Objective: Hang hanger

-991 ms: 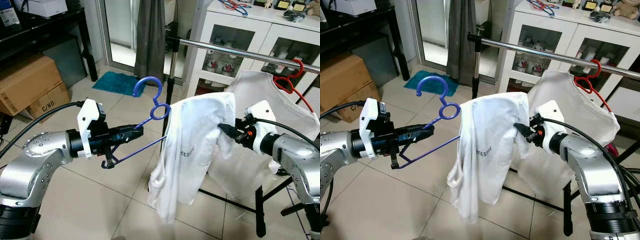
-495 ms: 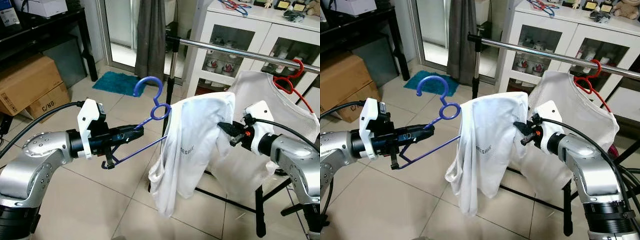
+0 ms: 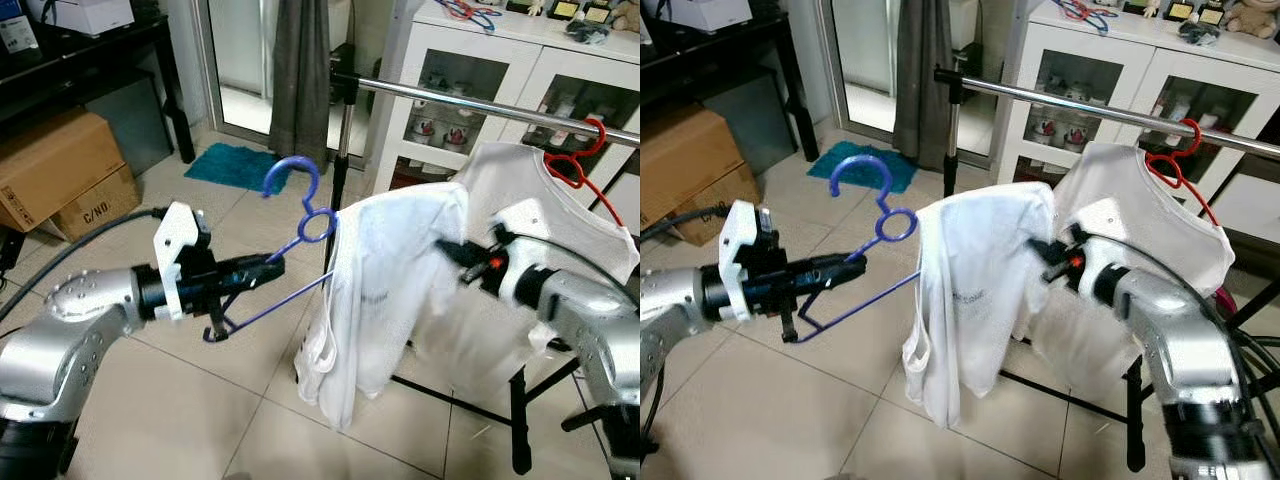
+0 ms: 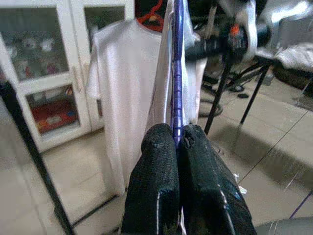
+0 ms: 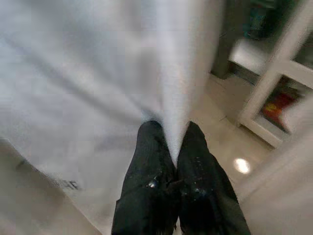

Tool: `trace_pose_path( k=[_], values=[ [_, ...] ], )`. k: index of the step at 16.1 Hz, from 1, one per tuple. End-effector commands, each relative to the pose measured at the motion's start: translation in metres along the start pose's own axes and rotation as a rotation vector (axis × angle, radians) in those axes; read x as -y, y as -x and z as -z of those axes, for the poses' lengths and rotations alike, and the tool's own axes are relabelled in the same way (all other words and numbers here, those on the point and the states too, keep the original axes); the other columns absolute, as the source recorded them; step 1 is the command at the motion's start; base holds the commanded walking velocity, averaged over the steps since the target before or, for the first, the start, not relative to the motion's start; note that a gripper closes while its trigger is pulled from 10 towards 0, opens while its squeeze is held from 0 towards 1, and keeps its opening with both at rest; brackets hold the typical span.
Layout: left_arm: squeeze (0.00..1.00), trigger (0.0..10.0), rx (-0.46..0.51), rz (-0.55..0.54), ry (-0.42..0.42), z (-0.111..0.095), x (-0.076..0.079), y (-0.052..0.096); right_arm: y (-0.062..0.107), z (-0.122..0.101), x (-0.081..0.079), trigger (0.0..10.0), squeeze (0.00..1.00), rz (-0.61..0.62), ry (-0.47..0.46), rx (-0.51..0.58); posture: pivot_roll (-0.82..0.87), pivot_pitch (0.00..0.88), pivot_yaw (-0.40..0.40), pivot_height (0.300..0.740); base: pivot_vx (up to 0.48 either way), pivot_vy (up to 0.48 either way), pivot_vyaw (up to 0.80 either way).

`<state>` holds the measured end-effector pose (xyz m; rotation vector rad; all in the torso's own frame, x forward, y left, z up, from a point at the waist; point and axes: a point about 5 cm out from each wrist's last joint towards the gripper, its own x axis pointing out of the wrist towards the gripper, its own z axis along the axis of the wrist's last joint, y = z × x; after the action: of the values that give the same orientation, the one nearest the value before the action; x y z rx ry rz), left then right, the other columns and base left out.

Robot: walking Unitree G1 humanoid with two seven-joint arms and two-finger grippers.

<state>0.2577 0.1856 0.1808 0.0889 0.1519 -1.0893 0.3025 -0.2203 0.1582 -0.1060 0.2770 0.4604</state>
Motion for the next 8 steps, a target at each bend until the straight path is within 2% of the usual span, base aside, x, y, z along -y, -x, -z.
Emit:
trace_pose_path(
  k=[1,2,3,5,8],
  values=[
    [0.00,0.0,-0.052,-0.044,-0.009,0.009,0.000,0.009,0.014,-0.018,0.042,0.0,0.00,0.237,-0.057,0.092,0.01,0.000,-0.044,0.740,0.000,0.000,0.00],
    [0.00,0.0,-0.068,-0.050,-0.002,0.013,0.000,0.011,0.017,-0.020,0.051,0.0,0.00,0.283,-0.069,0.103,0.01,0.000,-0.044,0.740,0.000,0.000,0.00],
    [0.00,0.0,-0.105,-0.055,0.016,0.023,0.004,0.017,0.027,-0.024,0.071,0.0,0.00,0.386,-0.093,0.124,0.01,0.000,-0.044,0.740,0.000,0.000,0.00],
    [0.00,0.0,-0.148,-0.072,0.056,0.036,0.010,0.027,0.044,-0.025,0.096,0.0,0.00,0.489,-0.093,0.119,0.01,0.000,-0.047,0.740,0.000,0.000,0.00],
    [0.00,0.0,-0.201,-0.095,0.083,0.049,0.017,0.040,0.053,-0.017,0.112,0.0,0.00,0.556,-0.096,0.099,0.01,0.000,-0.048,0.740,0.000,0.000,0.00]
  ],
)
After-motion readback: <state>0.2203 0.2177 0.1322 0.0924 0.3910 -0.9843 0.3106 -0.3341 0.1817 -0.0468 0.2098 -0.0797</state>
